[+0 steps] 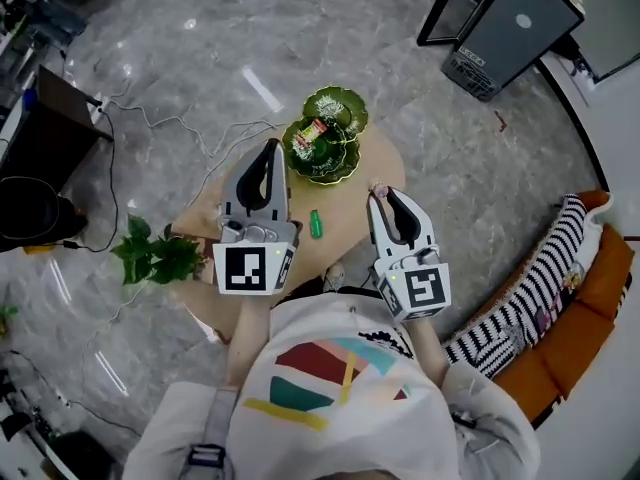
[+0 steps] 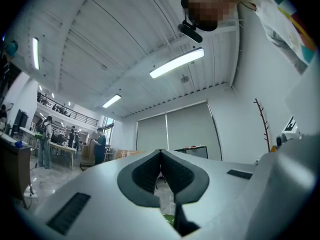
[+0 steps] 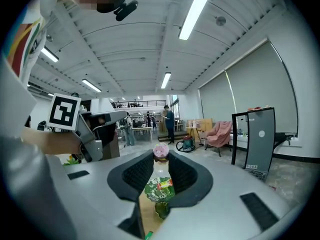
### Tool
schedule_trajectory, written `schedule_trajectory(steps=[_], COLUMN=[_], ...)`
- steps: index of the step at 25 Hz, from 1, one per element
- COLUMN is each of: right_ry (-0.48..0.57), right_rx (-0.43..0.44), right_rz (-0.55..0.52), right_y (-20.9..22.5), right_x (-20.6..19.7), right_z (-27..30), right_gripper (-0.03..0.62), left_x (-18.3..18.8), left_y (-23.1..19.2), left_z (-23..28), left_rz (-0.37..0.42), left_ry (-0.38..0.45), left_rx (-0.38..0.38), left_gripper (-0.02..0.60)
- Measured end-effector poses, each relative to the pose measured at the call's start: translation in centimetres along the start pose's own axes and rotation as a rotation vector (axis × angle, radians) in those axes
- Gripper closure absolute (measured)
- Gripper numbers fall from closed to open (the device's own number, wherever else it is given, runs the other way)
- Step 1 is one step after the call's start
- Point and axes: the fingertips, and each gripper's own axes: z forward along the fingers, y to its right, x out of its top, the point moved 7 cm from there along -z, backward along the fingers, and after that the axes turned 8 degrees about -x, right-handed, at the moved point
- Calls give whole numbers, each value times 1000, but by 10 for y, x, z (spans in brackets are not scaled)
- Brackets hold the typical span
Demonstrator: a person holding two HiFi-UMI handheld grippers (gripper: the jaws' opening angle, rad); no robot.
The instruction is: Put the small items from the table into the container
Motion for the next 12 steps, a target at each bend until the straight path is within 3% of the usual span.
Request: schedule_trajectory(steps=[7,12], right_ry=[-5,-58], right_rx=[-31,-45], right_rz=[-3,-34], right_y=[-2,2], right_x=[-3,-7], right_z=[10,22], right_gripper=[496,496], left_x=[-8,-25], left_y=[-7,-20], left_z=[1,7], left_rz=[-9,-64], left_ry=[-14,4], left_rx=[-18,6], left_gripper=[574,572])
